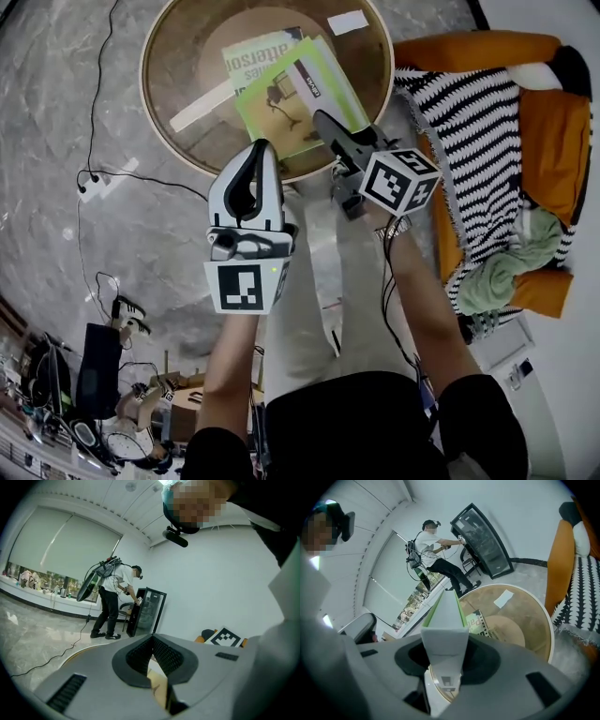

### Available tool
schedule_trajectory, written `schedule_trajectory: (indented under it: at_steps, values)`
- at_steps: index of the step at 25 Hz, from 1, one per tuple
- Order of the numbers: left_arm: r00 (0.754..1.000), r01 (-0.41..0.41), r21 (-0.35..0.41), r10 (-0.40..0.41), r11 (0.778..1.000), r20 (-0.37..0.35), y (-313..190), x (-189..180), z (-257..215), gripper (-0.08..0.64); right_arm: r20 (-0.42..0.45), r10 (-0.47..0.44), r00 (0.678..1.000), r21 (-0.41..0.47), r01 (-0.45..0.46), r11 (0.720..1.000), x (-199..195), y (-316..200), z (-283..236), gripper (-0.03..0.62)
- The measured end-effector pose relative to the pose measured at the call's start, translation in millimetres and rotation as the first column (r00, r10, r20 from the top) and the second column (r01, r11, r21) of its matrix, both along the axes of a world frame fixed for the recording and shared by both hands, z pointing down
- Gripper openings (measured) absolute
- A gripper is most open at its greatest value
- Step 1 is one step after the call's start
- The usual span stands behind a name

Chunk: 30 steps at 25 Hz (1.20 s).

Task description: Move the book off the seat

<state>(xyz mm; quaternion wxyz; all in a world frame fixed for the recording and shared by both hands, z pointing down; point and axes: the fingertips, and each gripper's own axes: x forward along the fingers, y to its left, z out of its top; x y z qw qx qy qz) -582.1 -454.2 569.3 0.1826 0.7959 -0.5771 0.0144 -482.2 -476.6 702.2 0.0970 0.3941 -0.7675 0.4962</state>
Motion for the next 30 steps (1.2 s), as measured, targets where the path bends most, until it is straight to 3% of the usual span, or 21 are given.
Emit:
schedule_trajectory:
  at_steps: [8, 22, 30]
  values:
    - [1.0, 0.0, -0.036, 0.0, 0.999, 0.006, 13, -3, 36, 0.011, 0.047, 0.021, 0.999, 0.011, -0.022, 1.0, 5, 7, 27, 0.15]
    - [1.0, -0.018, -0.062, 0.019, 0.998, 0.009, 29, 4, 53, 0.011, 0.006, 0.045, 0.999, 0.017, -0.045, 0.999, 16, 12, 50, 0.183]
    - [0.999, -0.027, -0.062, 0.028, 0.998, 0.017, 26, 13, 57, 0.011, -0.05, 0.032, 0.998, -0.048, -0.034, 0.998, 18, 14, 81, 0.249]
